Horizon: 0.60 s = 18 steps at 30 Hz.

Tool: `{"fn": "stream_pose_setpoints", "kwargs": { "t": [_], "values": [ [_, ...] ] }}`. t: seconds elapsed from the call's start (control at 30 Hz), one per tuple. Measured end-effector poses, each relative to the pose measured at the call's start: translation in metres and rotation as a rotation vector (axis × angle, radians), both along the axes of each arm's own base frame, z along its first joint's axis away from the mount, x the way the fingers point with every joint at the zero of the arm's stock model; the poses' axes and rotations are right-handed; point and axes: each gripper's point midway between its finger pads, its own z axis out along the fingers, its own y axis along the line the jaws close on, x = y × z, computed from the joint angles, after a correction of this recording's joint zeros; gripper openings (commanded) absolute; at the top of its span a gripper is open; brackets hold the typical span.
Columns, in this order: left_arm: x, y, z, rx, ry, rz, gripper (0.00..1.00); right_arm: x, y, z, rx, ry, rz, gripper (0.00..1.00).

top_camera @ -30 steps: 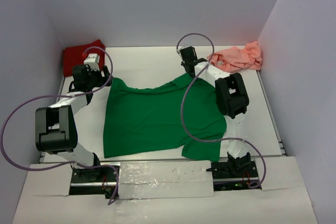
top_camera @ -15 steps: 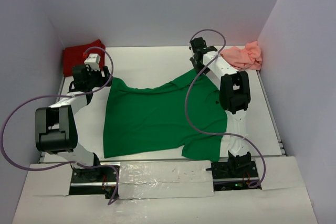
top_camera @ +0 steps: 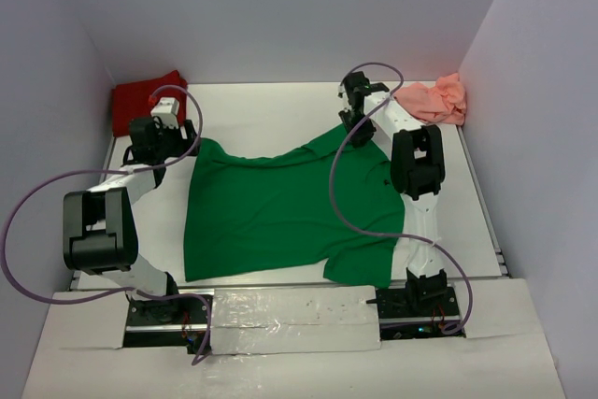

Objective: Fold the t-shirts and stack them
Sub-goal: Flatten out the tshirt

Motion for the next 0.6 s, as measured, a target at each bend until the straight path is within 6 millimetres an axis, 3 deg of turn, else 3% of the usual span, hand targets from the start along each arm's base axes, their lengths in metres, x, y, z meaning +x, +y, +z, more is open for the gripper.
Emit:
{"fn": "stream_pose_setpoints", "kwargs": {
  "t": [0.6],
  "values": [
    [-0.005, -0.002, -0.008, -0.001, 0.018, -0.009, 0.79, 0.015, -0.014, -0.007, -0.080, -0.075, 0.008, 0.35]
  ]
}}
